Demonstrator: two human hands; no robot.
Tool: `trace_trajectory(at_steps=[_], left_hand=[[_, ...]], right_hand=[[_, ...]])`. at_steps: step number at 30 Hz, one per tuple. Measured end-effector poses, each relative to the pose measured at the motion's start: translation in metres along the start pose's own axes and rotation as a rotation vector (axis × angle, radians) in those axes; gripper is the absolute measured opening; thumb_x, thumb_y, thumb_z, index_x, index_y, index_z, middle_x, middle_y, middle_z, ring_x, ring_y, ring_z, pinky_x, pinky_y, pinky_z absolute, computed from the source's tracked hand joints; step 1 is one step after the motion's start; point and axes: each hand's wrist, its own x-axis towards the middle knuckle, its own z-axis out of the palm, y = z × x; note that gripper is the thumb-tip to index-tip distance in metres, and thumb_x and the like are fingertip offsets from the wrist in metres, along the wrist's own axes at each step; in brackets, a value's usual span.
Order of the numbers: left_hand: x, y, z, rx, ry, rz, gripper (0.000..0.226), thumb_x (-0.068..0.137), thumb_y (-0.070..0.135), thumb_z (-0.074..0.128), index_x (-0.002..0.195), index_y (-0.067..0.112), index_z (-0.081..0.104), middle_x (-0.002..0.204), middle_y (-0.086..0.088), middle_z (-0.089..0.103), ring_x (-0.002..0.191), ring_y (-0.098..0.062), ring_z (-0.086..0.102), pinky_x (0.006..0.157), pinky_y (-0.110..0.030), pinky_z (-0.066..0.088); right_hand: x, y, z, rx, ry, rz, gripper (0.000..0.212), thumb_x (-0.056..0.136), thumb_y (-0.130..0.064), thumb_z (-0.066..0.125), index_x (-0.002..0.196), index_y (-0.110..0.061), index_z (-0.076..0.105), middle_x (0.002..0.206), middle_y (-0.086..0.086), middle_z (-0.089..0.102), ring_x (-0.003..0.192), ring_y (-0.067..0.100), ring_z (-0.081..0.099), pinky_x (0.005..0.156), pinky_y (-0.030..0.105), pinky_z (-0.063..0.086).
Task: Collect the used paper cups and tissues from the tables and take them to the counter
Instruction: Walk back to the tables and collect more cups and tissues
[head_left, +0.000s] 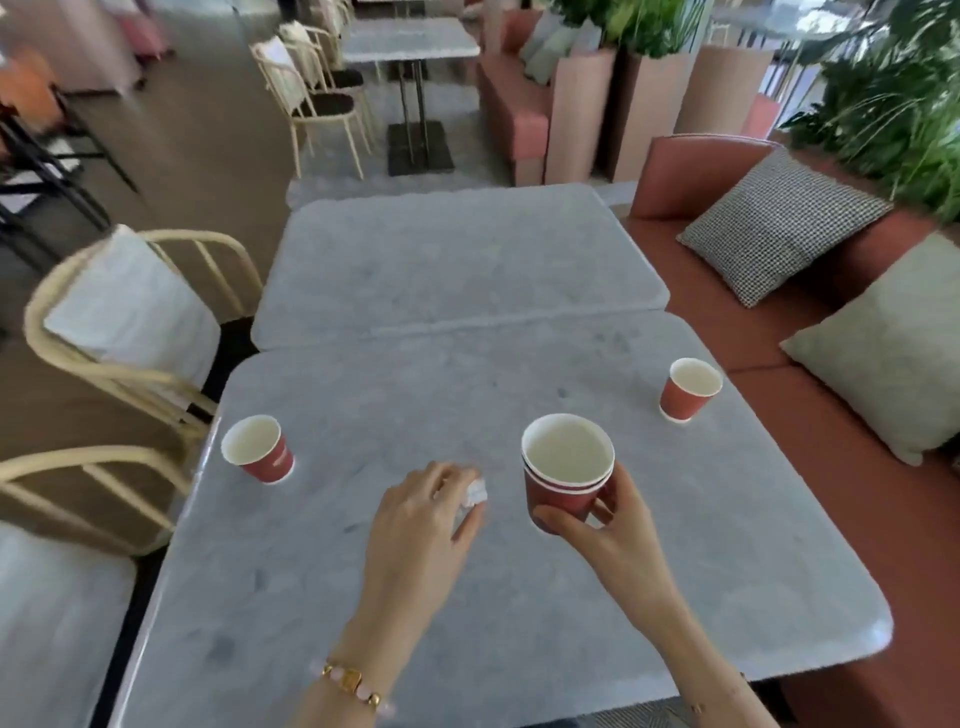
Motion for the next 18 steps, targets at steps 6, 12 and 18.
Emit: trace_trajectory(at_steps=[6,12,18], left_hand=[[0.0,0.01,0.024,0.022,-0.01,-0.151,0.028,0.066,0.012,0.082,0.09,0.013,0.067,0.085,-0.002,0.066,0.071,-0.026,0.064,0.06,-0.036,0.054],[-0.005,0.011,0.062,0.03,-0.027,-0.253,0.03,0.063,0.006,0.082,0.088,0.011,0.066,0.084,-0.005,0.066,0.07,-0.028,0.063,0.059,-0.038,0.052],[-0.016,-0.001,0.102,0.001,-0.071,-0.385,0.021,0.072,0.006,0.073,0.089,0.012,0.065,0.088,-0.003,0.066,0.076,-0.029,0.061,0.069,-0.038,0.049]], right_hand=[[0.024,0.005,-0.014,0.014,-0.134,0.009,0.065,0.063,-0.018,0.084,0.111,-0.047,0.052,0.106,-0.024,0.066,0.1,0.0,0.062,0.078,0.014,0.049],[0.037,0.013,-0.03,0.024,-0.208,0.002,0.064,0.064,-0.016,0.084,0.11,-0.047,0.052,0.107,-0.028,0.064,0.099,-0.002,0.062,0.079,0.012,0.049],[0.039,0.017,-0.034,0.014,-0.234,0.019,0.066,0.066,-0.013,0.083,0.114,-0.046,0.051,0.108,-0.026,0.064,0.1,-0.003,0.061,0.078,0.009,0.048]])
